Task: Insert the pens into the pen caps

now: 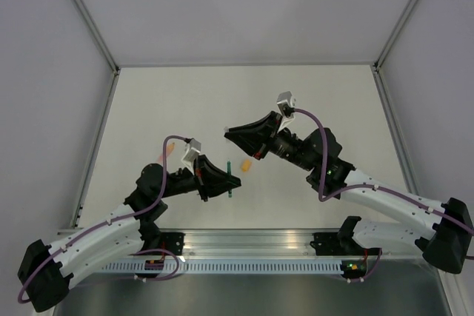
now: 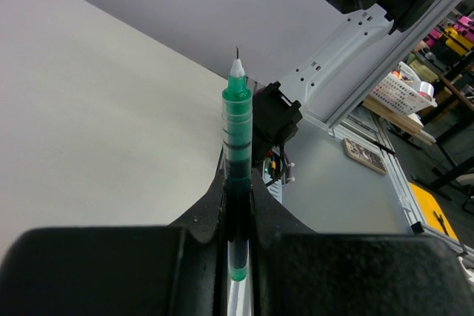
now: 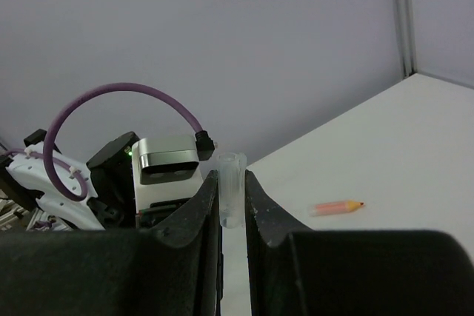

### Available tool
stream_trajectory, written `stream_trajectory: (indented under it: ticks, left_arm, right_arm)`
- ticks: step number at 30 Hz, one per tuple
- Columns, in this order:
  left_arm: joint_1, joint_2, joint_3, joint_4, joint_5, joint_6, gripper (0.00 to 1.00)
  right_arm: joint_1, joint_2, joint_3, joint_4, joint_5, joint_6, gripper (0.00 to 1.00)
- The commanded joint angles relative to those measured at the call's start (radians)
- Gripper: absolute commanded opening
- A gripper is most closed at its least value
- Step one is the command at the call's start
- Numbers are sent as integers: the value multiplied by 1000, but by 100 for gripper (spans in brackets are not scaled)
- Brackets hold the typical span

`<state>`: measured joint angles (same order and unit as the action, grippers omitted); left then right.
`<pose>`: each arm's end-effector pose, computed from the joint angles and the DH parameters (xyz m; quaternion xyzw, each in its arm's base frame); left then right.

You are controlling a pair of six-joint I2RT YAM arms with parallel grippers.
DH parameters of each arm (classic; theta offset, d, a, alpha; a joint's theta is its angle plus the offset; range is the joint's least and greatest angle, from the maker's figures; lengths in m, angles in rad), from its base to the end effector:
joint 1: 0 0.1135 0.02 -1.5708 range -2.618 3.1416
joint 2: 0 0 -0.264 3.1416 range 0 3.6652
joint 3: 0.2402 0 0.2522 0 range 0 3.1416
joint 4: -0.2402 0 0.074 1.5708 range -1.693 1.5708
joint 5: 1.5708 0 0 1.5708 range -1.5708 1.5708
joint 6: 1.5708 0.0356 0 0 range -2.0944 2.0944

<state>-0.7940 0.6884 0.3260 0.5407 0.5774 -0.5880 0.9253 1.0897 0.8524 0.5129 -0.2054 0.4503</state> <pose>0.1043 -0.1339 0.2689 0.2805 0.5891 -0.6094 0.4504 0.1475 0.2079 0.3779 -0.2206 0.5640 0.5514 0.5737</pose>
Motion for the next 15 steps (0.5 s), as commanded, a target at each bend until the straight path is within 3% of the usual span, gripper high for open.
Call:
stream_trajectory:
  ticks: [1, 15]
  left_arm:
    - [-2, -26, -4, 32, -16, -15, 2]
    - [-4, -44, -5, -2, -53, 2, 2]
  right_arm:
    - [12, -20, -53, 182, -17, 70, 0]
    - [30, -17, -151, 314, -49, 151, 0]
